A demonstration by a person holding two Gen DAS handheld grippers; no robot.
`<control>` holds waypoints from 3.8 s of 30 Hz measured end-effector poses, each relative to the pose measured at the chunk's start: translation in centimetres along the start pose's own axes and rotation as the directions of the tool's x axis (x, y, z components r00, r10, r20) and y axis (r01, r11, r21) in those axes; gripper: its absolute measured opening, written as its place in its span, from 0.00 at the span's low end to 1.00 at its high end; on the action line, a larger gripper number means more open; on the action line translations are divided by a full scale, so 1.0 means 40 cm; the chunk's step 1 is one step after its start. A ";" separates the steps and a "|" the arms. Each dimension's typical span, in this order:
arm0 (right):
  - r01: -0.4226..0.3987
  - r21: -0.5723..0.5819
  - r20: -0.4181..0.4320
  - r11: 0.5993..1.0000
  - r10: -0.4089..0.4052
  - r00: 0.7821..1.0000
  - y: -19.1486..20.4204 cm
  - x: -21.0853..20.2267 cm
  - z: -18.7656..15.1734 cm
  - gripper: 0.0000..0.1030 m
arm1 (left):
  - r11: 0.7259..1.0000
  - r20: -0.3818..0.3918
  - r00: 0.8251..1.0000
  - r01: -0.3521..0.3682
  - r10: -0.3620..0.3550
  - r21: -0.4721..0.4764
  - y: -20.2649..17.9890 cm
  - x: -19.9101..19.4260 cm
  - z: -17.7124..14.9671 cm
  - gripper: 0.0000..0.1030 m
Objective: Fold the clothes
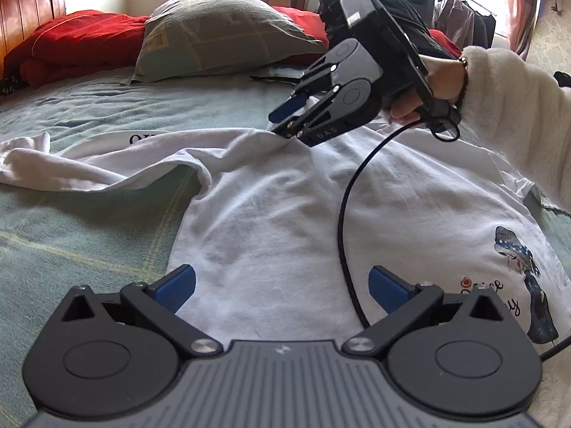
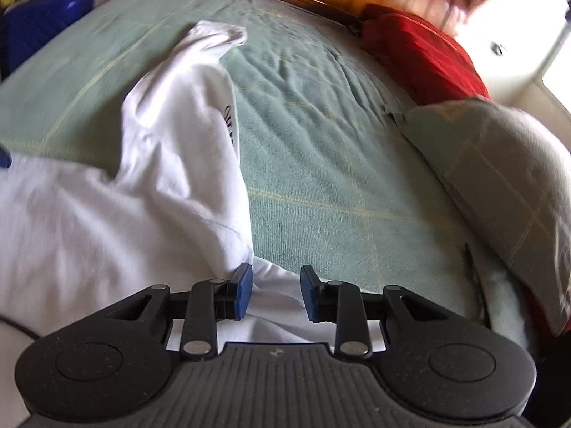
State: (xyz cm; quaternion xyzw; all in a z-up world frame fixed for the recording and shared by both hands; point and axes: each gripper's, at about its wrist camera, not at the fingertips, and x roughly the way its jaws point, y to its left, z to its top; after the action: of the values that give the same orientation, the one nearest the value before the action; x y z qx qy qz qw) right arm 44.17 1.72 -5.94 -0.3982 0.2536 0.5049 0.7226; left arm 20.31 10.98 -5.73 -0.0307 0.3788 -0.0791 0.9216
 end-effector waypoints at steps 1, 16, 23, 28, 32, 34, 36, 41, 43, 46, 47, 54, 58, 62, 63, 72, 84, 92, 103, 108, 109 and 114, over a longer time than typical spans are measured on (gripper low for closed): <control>0.006 -0.009 0.003 1.000 -0.006 1.000 -0.003 -0.002 0.004 0.39 | 1.000 -0.003 1.000 0.004 -0.004 0.003 -0.002 0.002 -0.001 0.99; -0.080 0.188 0.020 0.979 0.078 0.997 -0.107 0.055 0.011 0.08 | 0.999 -0.005 0.999 0.042 -0.042 0.002 -0.010 -0.002 -0.012 0.99; -0.018 0.263 0.053 0.965 0.004 0.999 -0.121 0.058 0.036 0.08 | 0.999 0.017 1.000 0.026 -0.026 -0.032 0.002 -0.022 -0.003 0.99; -0.011 0.357 0.071 0.934 -0.015 0.997 -0.156 -0.008 0.015 0.12 | 0.999 0.026 1.000 0.011 -0.010 -0.045 0.010 -0.040 0.001 0.99; 0.059 0.417 0.082 0.907 -0.103 0.991 -0.194 -0.138 -0.038 0.20 | 0.999 0.042 0.999 0.019 -0.017 -0.051 0.007 -0.053 0.008 0.99; 0.102 0.442 0.066 0.891 -0.146 0.987 -0.197 -0.206 -0.086 0.26 | 0.998 0.044 0.999 0.023 -0.021 -0.056 0.002 -0.056 0.011 0.99; 0.146 0.472 0.036 0.870 -0.185 0.982 -0.197 -0.271 -0.149 0.30 | 0.998 0.041 0.999 0.032 -0.030 -0.055 -0.008 -0.054 0.014 0.99; 0.258 0.574 -0.082 0.777 -0.258 0.963 -0.194 -0.379 -0.340 0.33 | 0.998 0.018 0.998 0.056 -0.056 -0.035 -0.041 -0.042 0.015 0.99; 0.299 0.618 -0.133 0.727 -0.279 0.951 -0.199 -0.396 -0.415 0.33 | 0.998 0.009 0.998 0.065 -0.065 -0.023 -0.057 -0.039 0.015 0.99; 0.310 0.686 -0.180 0.658 -0.259 0.949 -0.218 -0.389 -0.509 0.36 | 0.997 0.000 0.997 0.075 -0.075 -0.002 -0.080 -0.040 0.015 0.99; 0.295 0.704 -0.175 0.646 -0.244 0.954 -0.219 -0.382 -0.529 0.41 | 0.997 -0.001 0.997 0.076 -0.076 0.003 -0.085 -0.041 0.015 0.99; 0.210 0.745 -0.140 0.633 -0.160 0.977 -0.190 -0.322 -0.593 0.40 | 0.998 -0.017 0.998 0.060 -0.060 0.008 -0.099 -0.039 0.018 0.99; 0.239 0.723 -0.133 0.648 -0.210 0.969 -0.173 -0.342 -0.566 0.05 | 0.999 -0.031 0.998 0.047 -0.047 0.003 -0.096 -0.026 0.019 0.99; 0.298 0.735 -0.149 0.609 -0.284 0.947 -0.182 -0.384 -0.570 0.05 | 0.999 -0.035 0.998 0.047 -0.047 0.007 -0.094 -0.020 0.021 0.99; 0.303 0.750 -0.153 0.588 -0.291 0.944 -0.191 -0.393 -0.579 0.05 | 0.999 -0.037 0.998 0.050 -0.049 0.008 -0.093 -0.019 0.023 0.99; 0.300 0.765 -0.111 0.570 -0.342 0.933 -0.185 -0.435 -0.476 0.19 | 0.998 -0.030 0.998 0.059 -0.058 0.026 -0.070 0.002 0.074 0.99; 0.049 0.731 -0.055 0.681 -0.013 0.998 0.008 -0.294 -0.353 0.47 | 0.934 -0.061 0.933 0.350 -0.355 -0.073 0.042 0.237 0.269 0.99; 0.154 0.772 -0.093 0.617 -0.130 0.987 -0.070 -0.203 -0.324 0.49 | 0.991 -0.061 0.992 0.104 -0.109 -0.090 0.127 0.366 0.336 0.95; 0.163 0.621 -0.092 0.767 -0.136 0.987 -0.191 -0.080 -0.254 0.49 | 0.986 -0.086 0.986 0.149 -0.142 0.072 0.075 0.257 0.249 0.97; 0.126 0.539 -0.054 0.833 -0.115 0.992 -0.211 -0.020 -0.220 0.49 | 0.986 -0.108 0.982 0.160 -0.155 0.044 0.094 0.268 0.226 0.97; 0.112 0.524 -0.038 0.844 -0.109 0.993 -0.211 -0.011 -0.213 0.49 | 0.986 -0.107 0.982 0.162 -0.157 0.039 0.096 0.269 0.226 0.97; 0.031 0.492 0.021 0.870 -0.047 0.999 -0.217 0.017 -0.191 0.30 | 0.985 -0.096 0.981 0.172 -0.169 0.024 0.103 0.275 0.231 0.97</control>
State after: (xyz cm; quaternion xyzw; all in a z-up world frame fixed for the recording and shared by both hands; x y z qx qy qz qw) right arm 52.77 -5.77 -7.93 -0.1983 0.3538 0.4154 0.8142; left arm 35.01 13.17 -7.26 -0.0444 0.4164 -0.1652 0.8930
